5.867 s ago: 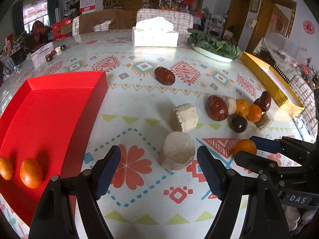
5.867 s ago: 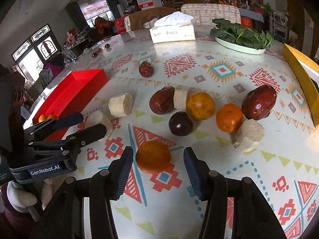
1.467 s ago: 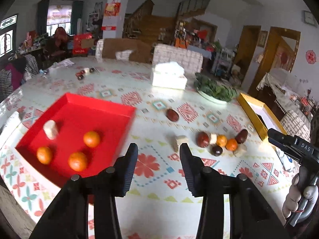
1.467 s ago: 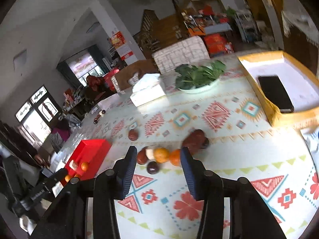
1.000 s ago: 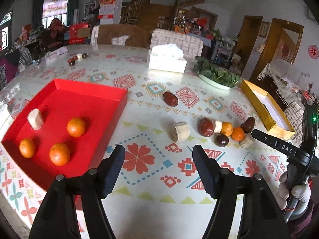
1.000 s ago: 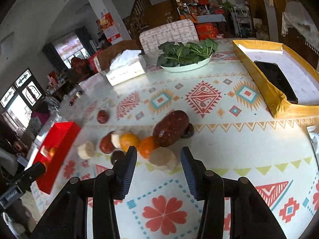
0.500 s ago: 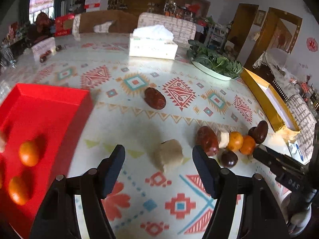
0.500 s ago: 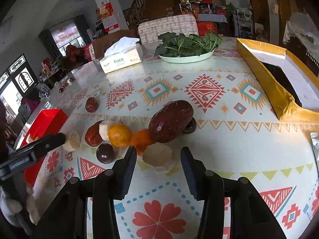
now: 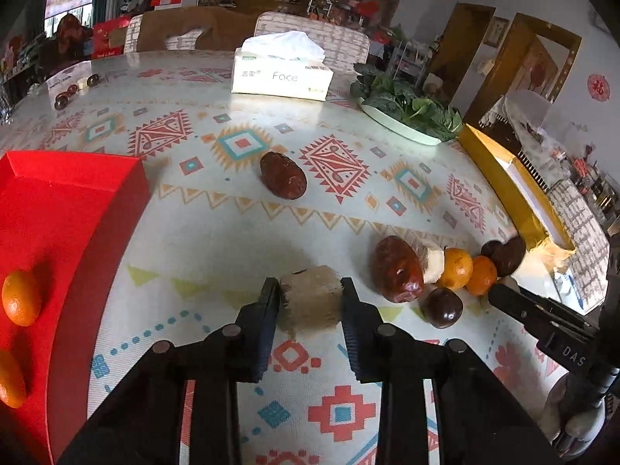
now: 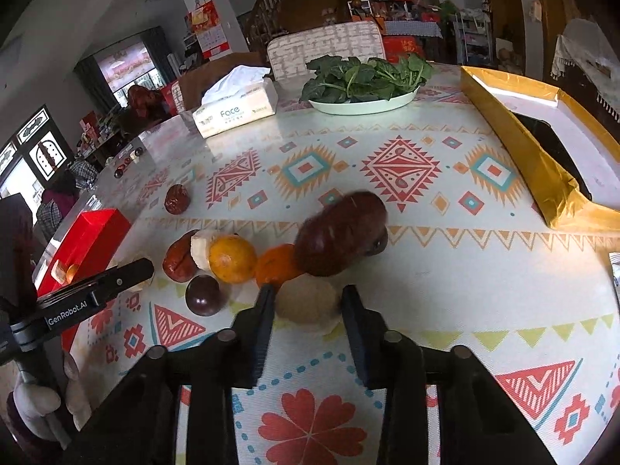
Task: Organize fruits
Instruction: 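Grasp the square beige chunk with the left tool while the right tool grasps a round beige slice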
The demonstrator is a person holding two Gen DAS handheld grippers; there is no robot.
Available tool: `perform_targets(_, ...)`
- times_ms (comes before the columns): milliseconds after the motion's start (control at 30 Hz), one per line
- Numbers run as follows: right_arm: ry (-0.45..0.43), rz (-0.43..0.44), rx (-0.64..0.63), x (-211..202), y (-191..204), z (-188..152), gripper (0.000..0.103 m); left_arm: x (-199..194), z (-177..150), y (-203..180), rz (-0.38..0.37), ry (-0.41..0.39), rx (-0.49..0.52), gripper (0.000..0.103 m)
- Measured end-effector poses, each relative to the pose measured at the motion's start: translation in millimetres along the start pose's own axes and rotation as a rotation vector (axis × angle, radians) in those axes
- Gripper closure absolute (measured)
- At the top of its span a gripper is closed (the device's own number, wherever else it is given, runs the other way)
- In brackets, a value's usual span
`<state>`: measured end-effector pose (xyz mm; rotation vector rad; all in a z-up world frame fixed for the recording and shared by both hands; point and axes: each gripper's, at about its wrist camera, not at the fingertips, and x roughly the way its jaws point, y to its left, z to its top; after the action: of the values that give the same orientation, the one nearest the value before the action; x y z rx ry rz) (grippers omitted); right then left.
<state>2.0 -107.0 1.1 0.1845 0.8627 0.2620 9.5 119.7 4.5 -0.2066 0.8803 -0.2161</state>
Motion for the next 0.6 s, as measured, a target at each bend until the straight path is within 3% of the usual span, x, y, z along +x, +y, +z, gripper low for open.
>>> perform_targets(33,-0.004,-0.004,-0.002,-1,0,0,0.067,0,0,1,-0.009,-0.004,-0.005,0.078)
perform_targets(300,-0.045,-0.01,-0.011,-9,1,-1,0.067,-11,-1,-6,-0.06,-0.066,0.041,0.078)
perform_targets(600,-0.084,-0.018,-0.021,-17,3,-2,0.067,-17,-1,-12,-0.049,-0.109,0.073,0.078)
